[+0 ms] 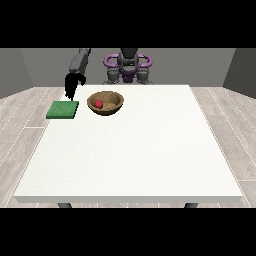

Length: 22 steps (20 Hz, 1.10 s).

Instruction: Pick the cup and pour the ball into the bowl, then pick the bowl and place it on the pad

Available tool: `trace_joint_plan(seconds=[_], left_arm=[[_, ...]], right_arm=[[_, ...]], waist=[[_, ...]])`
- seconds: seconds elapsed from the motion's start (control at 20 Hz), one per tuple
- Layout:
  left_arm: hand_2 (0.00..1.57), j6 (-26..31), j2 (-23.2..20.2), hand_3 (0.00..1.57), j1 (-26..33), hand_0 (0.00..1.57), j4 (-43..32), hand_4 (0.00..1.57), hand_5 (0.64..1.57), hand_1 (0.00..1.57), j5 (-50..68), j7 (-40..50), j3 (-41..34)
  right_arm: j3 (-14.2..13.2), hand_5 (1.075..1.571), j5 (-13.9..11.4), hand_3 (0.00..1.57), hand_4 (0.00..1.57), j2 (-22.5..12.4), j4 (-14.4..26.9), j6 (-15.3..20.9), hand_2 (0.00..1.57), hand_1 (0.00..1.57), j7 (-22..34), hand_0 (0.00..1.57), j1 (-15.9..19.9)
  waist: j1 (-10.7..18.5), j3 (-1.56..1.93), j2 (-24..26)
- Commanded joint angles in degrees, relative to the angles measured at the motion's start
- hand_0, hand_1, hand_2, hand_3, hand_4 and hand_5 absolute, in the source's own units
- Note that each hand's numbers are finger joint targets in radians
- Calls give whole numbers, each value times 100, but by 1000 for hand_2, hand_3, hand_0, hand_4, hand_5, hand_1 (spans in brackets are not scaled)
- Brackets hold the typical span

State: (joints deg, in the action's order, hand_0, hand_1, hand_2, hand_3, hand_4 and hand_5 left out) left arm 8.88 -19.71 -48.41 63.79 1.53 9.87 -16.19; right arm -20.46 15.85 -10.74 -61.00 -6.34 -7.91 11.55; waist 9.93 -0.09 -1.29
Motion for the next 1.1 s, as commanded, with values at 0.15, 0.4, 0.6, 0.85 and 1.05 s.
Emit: trace_joint_plan(seconds=[0.15,0.4,0.6,0.85,1.05], left_arm=[[0,478,-456,0,494,0,88,993,1561,0,546,-219,-440],[0,672,-743,0,502,0,426,1008,1536,0,905,41,-564],[0,902,-1002,0,742,0,591,1014,1532,0,1146,134,-715],[0,1100,-1337,0,841,0,701,1017,1536,0,1350,19,-877],[0,1036,-1368,0,669,0,861,1018,1540,0,1503,218,-871]], right_arm=[[400,1566,-296,0,694,621,517,363,0,0,-559,0,328],[217,1559,-227,0,574,367,1503,121,0,0,-1132,0,766],[89,1553,-154,0,529,247,2011,-131,0,0,-1590,0,682],[106,1548,-276,0,476,160,2503,87,0,0,-1921,0,1206],[186,1546,-367,0,449,338,2730,75,0,0,-2394,0,1228]], waist=[[-256,11,-242],[-225,14,-465],[-138,15,-570],[-169,13,-845],[-148,15,-1031]])
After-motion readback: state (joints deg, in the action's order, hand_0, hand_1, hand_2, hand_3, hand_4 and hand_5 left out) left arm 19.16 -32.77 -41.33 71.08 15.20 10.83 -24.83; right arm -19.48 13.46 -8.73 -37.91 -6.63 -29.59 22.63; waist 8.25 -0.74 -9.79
